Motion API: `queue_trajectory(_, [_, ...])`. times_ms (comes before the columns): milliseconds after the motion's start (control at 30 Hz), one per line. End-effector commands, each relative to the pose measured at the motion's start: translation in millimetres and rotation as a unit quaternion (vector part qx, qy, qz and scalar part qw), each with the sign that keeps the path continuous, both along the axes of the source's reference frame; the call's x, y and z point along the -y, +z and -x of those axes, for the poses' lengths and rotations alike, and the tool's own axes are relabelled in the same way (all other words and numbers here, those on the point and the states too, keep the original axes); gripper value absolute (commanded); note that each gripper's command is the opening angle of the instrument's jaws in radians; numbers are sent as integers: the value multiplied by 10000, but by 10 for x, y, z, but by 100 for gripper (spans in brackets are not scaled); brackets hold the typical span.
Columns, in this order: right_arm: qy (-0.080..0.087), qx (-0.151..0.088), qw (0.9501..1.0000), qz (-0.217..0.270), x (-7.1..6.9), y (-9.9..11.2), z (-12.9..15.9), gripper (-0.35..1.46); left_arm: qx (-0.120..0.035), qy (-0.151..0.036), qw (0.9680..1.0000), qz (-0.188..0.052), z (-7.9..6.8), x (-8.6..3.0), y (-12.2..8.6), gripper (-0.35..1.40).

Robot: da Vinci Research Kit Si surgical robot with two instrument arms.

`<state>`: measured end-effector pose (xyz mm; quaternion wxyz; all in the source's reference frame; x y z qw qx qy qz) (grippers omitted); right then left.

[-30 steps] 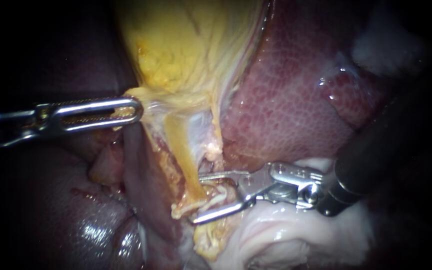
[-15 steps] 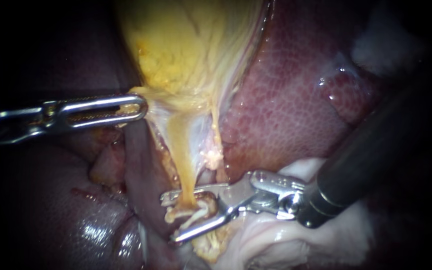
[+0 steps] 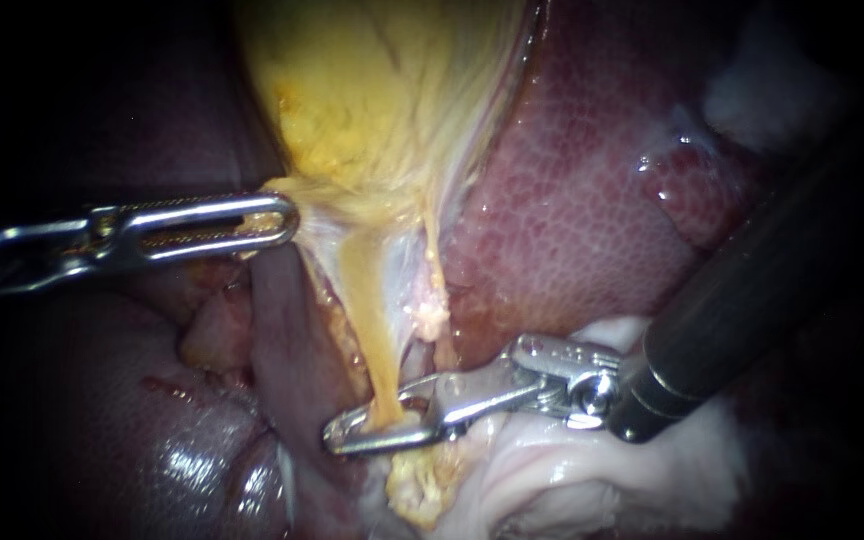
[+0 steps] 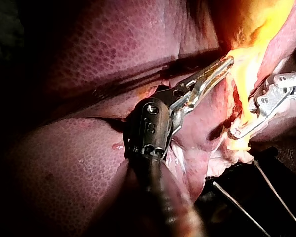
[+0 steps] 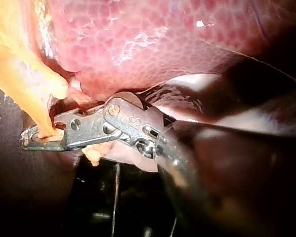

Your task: Clipping second clip left tube

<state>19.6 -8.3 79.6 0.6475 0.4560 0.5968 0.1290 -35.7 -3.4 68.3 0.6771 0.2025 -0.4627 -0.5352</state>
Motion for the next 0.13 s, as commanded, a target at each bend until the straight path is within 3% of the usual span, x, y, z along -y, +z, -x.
queue_trajectory(33, [0,-2,10000,1,0,0,0,-35,0,0,10000,0,0,0,0,-35])
queue_trajectory(133, [8,-14,10000,-5,-1,1,0,-35,1,2,10000,0,-1,0,0,-35])
